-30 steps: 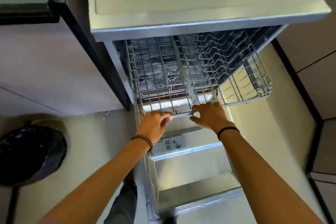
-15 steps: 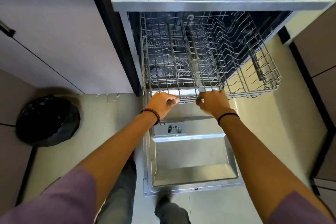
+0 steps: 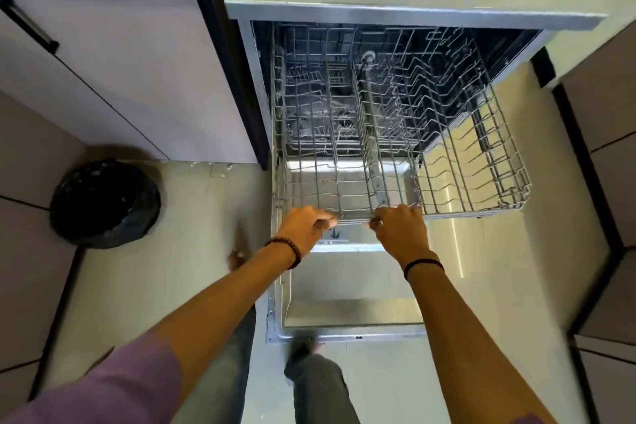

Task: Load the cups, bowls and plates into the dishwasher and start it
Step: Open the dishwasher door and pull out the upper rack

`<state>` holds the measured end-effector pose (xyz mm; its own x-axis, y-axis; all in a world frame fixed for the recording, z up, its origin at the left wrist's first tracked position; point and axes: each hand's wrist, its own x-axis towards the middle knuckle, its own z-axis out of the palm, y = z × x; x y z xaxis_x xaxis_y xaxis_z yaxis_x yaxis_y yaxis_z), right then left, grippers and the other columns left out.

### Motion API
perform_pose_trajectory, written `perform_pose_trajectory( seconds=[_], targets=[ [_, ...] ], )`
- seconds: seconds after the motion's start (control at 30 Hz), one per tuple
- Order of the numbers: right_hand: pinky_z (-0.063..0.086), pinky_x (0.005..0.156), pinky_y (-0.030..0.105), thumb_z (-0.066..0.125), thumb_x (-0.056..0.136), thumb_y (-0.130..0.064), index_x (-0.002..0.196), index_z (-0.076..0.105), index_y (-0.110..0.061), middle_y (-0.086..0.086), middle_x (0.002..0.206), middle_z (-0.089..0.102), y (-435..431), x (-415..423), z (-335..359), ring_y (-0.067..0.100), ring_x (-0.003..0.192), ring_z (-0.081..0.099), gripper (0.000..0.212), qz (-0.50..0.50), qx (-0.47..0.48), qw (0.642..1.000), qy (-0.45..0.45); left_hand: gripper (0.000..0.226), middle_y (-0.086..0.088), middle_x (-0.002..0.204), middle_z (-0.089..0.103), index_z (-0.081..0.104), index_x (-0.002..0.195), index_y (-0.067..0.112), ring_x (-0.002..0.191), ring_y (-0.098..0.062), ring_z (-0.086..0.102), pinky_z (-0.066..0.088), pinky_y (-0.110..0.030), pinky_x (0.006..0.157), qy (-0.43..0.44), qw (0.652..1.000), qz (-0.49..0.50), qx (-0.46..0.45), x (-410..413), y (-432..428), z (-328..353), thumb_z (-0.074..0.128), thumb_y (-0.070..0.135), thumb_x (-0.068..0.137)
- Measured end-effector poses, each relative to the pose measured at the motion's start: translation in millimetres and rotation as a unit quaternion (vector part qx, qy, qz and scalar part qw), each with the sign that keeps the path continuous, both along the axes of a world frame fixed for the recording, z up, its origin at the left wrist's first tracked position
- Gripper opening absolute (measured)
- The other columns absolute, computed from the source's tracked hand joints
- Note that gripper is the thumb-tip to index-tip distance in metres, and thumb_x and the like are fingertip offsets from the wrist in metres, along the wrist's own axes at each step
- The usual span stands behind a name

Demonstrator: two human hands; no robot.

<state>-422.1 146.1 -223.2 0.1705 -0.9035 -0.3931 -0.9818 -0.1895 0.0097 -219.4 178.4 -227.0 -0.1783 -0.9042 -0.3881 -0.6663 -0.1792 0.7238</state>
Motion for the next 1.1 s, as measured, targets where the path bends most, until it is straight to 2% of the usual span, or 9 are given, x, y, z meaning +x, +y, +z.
perform_pose_trajectory(
  seconds=[0.13,0.23,0.4,0.47,0.57,0.73,0.93,1.03,1.1],
  targets=[
    [0.033,0.105,0.036,0.044,0.103,-0.029,0.118,0.066,-0.02,0.005,0.11,0.07,13,7,9,0.022,0.11,0.06,0.028,-0.01,0.014,1.0,-0.01,0.026,-0.015,0.108,0.071,0.068,0.115,0.007,0.098,-0.025,0.067,0.05,-0.034,0.097,0.002,1.0,0.004,0.027,5,9,8,0.054,0.019,0.097],
    [0.034,0.103,0.035,0.038,0.105,-0.034,0.121,0.063,-0.021,0.005,0.114,0.068,54,7,5,0.021,0.114,0.056,0.032,-0.006,0.043,0.999,-0.006,0.024,-0.009,0.117,0.068,0.068,0.115,0.01,0.11,-0.019,0.062,0.044,-0.024,0.102,-0.011,0.999,-0.028,0.045,9,45,8,0.055,0.013,0.096],
    [0.032,0.107,0.031,0.037,0.105,-0.038,0.129,0.057,-0.022,0.005,0.122,0.063,112,-12,5,0.019,0.12,0.052,0.035,-0.005,0.101,0.995,-0.019,0.024,-0.006,0.115,0.067,0.07,0.114,0.013,0.109,-0.017,0.06,0.045,-0.031,0.101,-0.004,0.996,-0.035,0.076,-7,106,3,0.059,0.01,0.092],
    [0.033,0.106,0.03,0.038,0.105,-0.037,0.13,0.057,-0.021,0.006,0.123,0.063,113,-17,4,0.019,0.119,0.052,0.035,-0.013,0.101,0.994,-0.03,0.026,-0.006,0.117,0.066,0.067,0.117,0.013,0.108,-0.014,0.06,0.045,-0.025,0.102,0.023,0.995,-0.018,0.092,-11,111,3,0.06,0.012,0.092],
    [0.034,0.106,0.03,0.04,0.105,-0.034,0.129,0.059,-0.021,0.006,0.122,0.063,114,-12,2,0.02,0.12,0.052,0.033,-0.013,0.098,0.994,-0.043,0.028,-0.006,0.12,0.066,0.065,0.121,0.013,0.111,-0.016,0.061,0.042,-0.018,0.1,-0.001,0.994,-0.043,0.101,-3,108,3,0.058,0.02,0.095],
    [0.036,0.101,0.031,0.044,0.104,-0.028,0.126,0.062,-0.02,0.004,0.114,0.069,118,-13,-1,0.02,0.114,0.054,0.03,-0.02,0.105,0.991,-0.075,0.03,-0.006,0.125,0.065,0.064,0.124,0.016,0.115,-0.019,0.06,0.043,-0.031,0.106,-0.049,0.988,-0.078,0.127,-2,99,5,0.054,0.025,0.096],
    [0.039,0.102,0.032,0.048,0.102,-0.028,0.125,0.061,-0.015,0.007,0.121,0.066,117,-5,15,0.023,0.117,0.056,0.03,-0.045,0.126,0.986,-0.096,0.032,-0.008,0.131,0.06,0.061,0.128,0.012,0.122,-0.023,0.054,0.038,-0.033,0.109,-0.083,0.984,-0.092,0.13,1,96,12,0.047,0.018,0.1],
    [0.051,0.093,0.031,0.059,0.097,-0.026,0.115,0.065,-0.014,0.011,0.112,0.067,113,9,25,0.024,0.104,0.063,0.023,-0.08,0.125,0.977,-0.154,0.033,-0.009,0.133,0.058,0.059,0.129,0.01,0.123,-0.023,0.053,0.037,-0.031,0.108,-0.082,0.988,-0.075,0.108,9,92,25,0.046,0.015,0.1],
    [0.051,0.082,0.026,0.059,0.096,-0.025,0.109,0.066,-0.014,0.011,0.103,0.068,105,28,37,0.023,0.095,0.064,0.018,-0.076,0.109,0.973,-0.19,0.033,-0.009,0.131,0.059,0.059,0.129,0.012,0.121,-0.023,0.055,0.039,-0.03,0.106,-0.072,0.993,-0.054,0.081,19,87,37,0.047,0.015,0.099]
  ],
)
